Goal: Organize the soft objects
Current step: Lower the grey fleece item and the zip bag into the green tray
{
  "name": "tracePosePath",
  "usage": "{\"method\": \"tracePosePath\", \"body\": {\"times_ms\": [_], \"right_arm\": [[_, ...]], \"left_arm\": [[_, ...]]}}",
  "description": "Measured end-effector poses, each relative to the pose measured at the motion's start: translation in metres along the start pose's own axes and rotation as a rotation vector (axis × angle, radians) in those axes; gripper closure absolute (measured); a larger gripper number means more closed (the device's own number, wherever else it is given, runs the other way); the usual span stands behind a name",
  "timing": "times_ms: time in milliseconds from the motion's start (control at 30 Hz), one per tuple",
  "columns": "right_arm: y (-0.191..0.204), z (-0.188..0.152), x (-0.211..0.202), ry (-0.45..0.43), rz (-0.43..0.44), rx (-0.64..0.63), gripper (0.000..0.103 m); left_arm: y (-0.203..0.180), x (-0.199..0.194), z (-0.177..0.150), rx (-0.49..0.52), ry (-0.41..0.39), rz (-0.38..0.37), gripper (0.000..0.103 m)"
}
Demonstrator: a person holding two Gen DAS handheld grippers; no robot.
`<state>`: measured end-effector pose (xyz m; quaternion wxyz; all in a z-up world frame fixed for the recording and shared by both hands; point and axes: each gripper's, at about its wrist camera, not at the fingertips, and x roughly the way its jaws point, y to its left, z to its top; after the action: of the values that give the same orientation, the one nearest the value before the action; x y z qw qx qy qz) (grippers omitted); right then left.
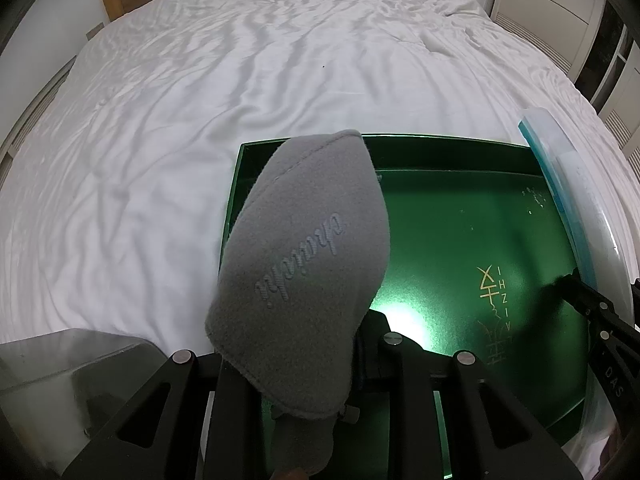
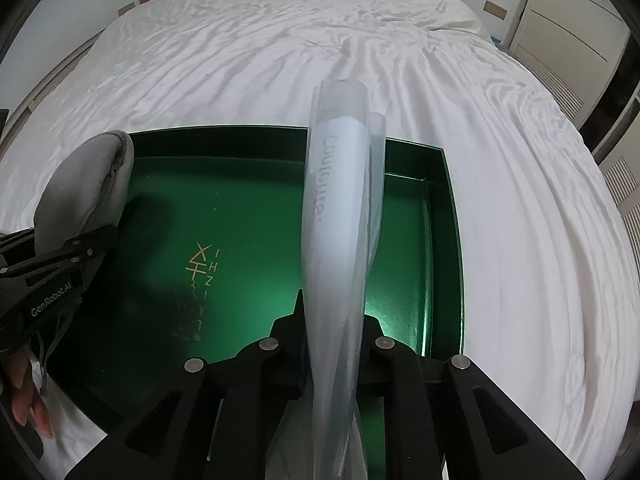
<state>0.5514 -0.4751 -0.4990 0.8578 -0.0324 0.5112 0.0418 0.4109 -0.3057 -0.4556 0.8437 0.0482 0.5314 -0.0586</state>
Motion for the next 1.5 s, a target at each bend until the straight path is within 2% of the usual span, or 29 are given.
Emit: {"method": "tracePosePath", "body": {"times_ms": [133,233,300,500,833,867,967,1067,1333,1400,1500], "right_arm": [[-0.002,-0.001,0.000,0.002,0.003,0.007,0.082],[-0.003,-0.003,-0.001,0.002,0.011,0.016,0.077],[-0.004,-0.004,-0.004,-0.003,0.022,0.024,0.070],[-0.007,-0.008,-0.011,-0.011,0.048,0.041,0.068],[-0.009,-0.010,-0.017,-0.017,0.040,0.050,0.067],[-0.009,-0.009,-0.017,-0.017,0.036,0.048,0.068],[-0.008,-0.007,-0.014,-0.011,0.020,0.039,0.083],[-0.007,-0.004,-0.013,-0.020,0.005,0.040,0.088],[-0.007,0.002,-0.010,-0.050,-0.015,0.035,0.089],[-0.006,0.002,-0.009,-0.051,-0.021,0.030,0.089],[-0.006,0.005,-0.008,-0.062,-0.050,0.011,0.089]], "left_arm": [[0.000,0.000,0.000,-0.007,-0.002,-0.002,0.081],[0.000,0.000,0.000,-0.013,-0.001,-0.007,0.076],[0.000,0.000,-0.001,-0.016,0.000,-0.011,0.075],[0.000,-0.002,-0.002,-0.016,-0.002,-0.003,0.074],[0.002,-0.009,-0.004,-0.017,-0.019,0.011,0.072],[0.002,-0.010,-0.004,-0.016,-0.021,0.013,0.072],[0.004,-0.010,-0.003,-0.019,-0.023,0.014,0.072],[0.004,-0.010,-0.004,-0.013,-0.023,0.017,0.072],[0.004,-0.012,-0.003,-0.014,-0.031,0.028,0.072],[0.004,-0.014,-0.003,-0.015,-0.043,0.031,0.065],[0.003,-0.018,-0.001,-0.021,-0.052,0.023,0.063]]}}
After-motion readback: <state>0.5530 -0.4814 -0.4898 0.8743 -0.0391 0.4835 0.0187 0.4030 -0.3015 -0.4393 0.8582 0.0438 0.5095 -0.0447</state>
